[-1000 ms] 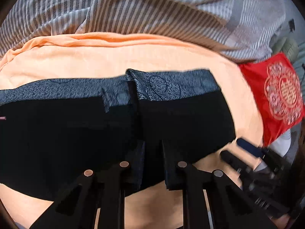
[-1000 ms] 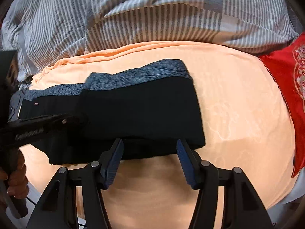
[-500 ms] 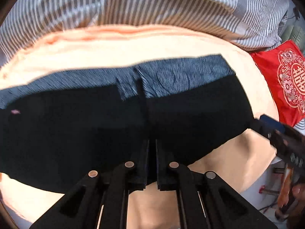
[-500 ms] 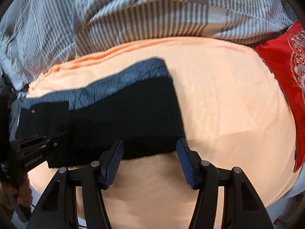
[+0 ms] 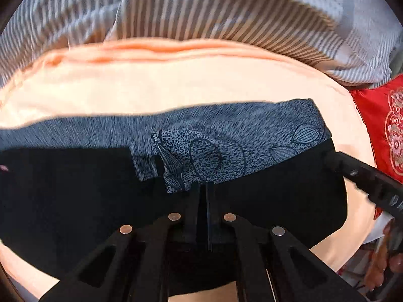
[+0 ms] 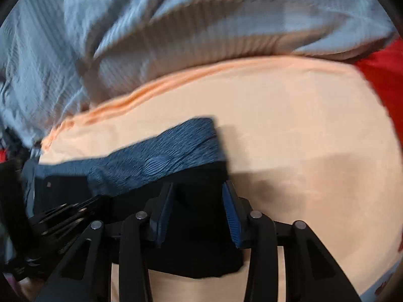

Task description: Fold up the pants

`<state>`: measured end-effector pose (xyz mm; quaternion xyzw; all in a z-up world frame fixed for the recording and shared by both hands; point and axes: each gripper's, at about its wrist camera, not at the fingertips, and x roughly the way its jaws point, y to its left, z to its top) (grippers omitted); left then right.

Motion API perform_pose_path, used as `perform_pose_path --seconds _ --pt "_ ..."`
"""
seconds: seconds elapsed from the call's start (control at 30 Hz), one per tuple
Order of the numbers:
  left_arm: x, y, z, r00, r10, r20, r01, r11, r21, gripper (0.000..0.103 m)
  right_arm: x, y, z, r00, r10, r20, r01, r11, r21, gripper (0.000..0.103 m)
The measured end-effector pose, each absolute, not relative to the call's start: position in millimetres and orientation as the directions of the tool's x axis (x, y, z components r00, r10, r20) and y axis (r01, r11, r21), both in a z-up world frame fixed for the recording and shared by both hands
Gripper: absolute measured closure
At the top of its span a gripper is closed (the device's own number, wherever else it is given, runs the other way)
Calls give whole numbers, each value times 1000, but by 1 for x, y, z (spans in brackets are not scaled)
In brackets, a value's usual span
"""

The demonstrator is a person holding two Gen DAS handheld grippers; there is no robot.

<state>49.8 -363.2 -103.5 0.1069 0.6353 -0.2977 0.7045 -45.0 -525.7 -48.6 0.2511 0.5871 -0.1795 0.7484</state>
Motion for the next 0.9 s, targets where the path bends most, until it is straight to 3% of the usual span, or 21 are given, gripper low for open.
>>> perform_pose_path --seconds 0.17,0.33,0.57,0.8,0.83,0.87,0.9 --pt "49 -365 -105 34 -293 -955 583 782 -219 97 -28 -504 -79 187 -36 -982 481 875 59 57" --pt "49 -365 -101 26 -290 -957 556 799 -227 97 -30 -506 -73 196 -8 -981 478 874 88 57" --pt "41 -344 -86 30 -237 -971 521 833 -188 97 -55 -498 -48 206 24 -978 476 871 121 45" --pt "28 -325 -78 29 -188 -982 490 859 -150 97 -69 -479 -37 201 28 -979 455 883 119 43" --pt "27 -323 -76 31 -185 -982 488 861 -147 80 -69 -476 -36 198 31 -980 449 886 119 43" --pt "25 -321 -74 36 -183 -982 484 864 -143 29 -69 -474 -36 197 33 -980 443 889 119 43" --pt "24 -316 -70 52 -183 -982 469 872 -138 6 -69 -472 -35 195 33 -980 436 893 116 43"
